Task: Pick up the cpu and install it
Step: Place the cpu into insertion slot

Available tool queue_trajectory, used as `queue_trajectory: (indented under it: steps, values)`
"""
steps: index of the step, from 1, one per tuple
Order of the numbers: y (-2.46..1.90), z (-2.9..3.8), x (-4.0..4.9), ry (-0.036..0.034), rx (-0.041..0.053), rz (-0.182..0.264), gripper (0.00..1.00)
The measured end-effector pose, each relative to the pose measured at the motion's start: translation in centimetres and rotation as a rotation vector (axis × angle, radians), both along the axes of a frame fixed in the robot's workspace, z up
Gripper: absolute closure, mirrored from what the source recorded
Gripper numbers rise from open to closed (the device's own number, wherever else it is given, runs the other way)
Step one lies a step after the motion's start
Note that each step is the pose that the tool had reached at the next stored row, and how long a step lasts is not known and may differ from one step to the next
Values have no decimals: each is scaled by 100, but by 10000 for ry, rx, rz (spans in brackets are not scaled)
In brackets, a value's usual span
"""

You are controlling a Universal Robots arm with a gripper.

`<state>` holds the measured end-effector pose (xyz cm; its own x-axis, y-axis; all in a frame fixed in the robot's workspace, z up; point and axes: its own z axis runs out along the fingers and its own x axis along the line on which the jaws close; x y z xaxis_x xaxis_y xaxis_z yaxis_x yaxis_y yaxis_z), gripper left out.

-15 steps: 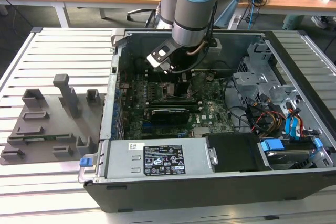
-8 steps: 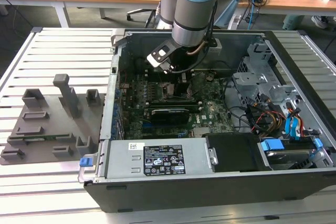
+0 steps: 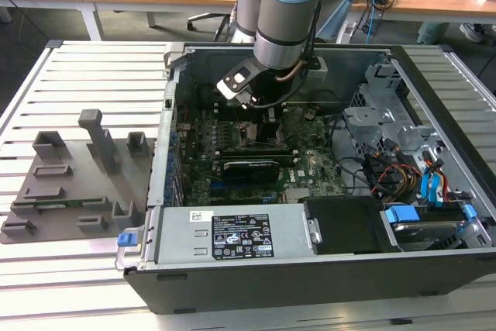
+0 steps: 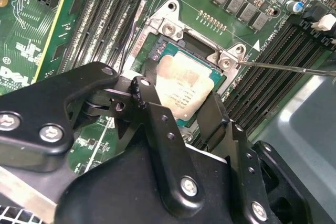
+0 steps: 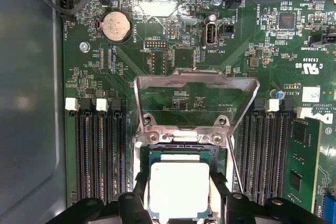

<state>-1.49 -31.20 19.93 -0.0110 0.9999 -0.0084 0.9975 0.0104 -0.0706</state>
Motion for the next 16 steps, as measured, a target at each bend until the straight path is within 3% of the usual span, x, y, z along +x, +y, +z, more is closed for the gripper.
queue_trajectory:
  steps: [3, 16]
  values:
    - [-1, 34, -1, 5, -118, 0, 46]
    - [-1, 5, 11, 7, -137, -33, 46]
